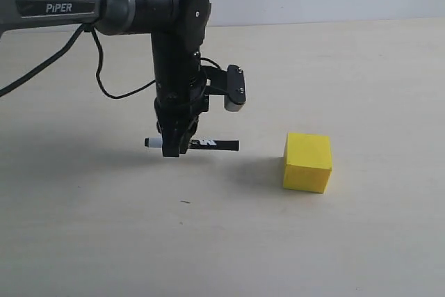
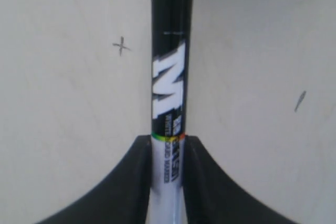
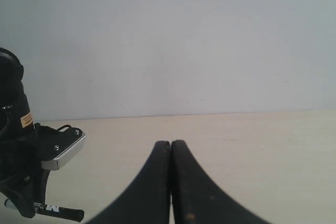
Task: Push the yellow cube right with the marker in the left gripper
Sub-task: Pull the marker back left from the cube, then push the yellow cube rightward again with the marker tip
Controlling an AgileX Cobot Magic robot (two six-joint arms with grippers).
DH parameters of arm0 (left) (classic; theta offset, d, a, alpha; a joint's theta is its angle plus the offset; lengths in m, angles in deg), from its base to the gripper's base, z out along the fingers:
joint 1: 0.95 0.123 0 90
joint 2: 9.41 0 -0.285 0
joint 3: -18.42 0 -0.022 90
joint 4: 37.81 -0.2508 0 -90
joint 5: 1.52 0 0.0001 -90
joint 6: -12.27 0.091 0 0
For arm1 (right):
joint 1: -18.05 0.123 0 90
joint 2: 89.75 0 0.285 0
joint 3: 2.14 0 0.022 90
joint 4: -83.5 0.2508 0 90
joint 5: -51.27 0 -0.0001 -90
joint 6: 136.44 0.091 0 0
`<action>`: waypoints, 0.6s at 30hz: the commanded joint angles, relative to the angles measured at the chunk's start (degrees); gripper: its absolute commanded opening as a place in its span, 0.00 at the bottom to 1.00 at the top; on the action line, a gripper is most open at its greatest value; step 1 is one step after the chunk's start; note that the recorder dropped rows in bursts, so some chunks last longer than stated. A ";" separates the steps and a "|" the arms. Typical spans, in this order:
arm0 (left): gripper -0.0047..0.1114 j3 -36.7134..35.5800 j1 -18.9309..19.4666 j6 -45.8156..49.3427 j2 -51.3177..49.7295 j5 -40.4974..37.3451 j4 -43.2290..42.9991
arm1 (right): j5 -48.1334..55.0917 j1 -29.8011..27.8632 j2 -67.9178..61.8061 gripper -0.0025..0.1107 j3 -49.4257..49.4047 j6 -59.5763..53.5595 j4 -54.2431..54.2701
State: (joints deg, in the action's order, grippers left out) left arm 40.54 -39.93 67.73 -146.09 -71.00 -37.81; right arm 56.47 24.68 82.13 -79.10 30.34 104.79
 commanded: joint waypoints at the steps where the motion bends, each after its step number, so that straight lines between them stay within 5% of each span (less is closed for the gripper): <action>1: 0.04 -0.21 -1.34 -0.66 0.23 -0.48 0.83 | -0.18 0.07 0.33 0.02 -0.25 -0.15 -0.28; 11: 0.04 4.81 -11.85 -0.66 -1.50 6.35 1.57 | -0.18 0.07 0.33 0.02 -0.25 -0.15 -0.28; 18: 0.04 8.06 -11.45 -1.97 -4.31 -0.48 2.20 | -0.18 0.07 0.33 0.02 -0.25 -0.15 -0.28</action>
State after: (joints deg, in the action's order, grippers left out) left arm 47.97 -52.23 66.61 -149.72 -69.05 -35.61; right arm 56.47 24.68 82.13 -79.10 30.34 104.79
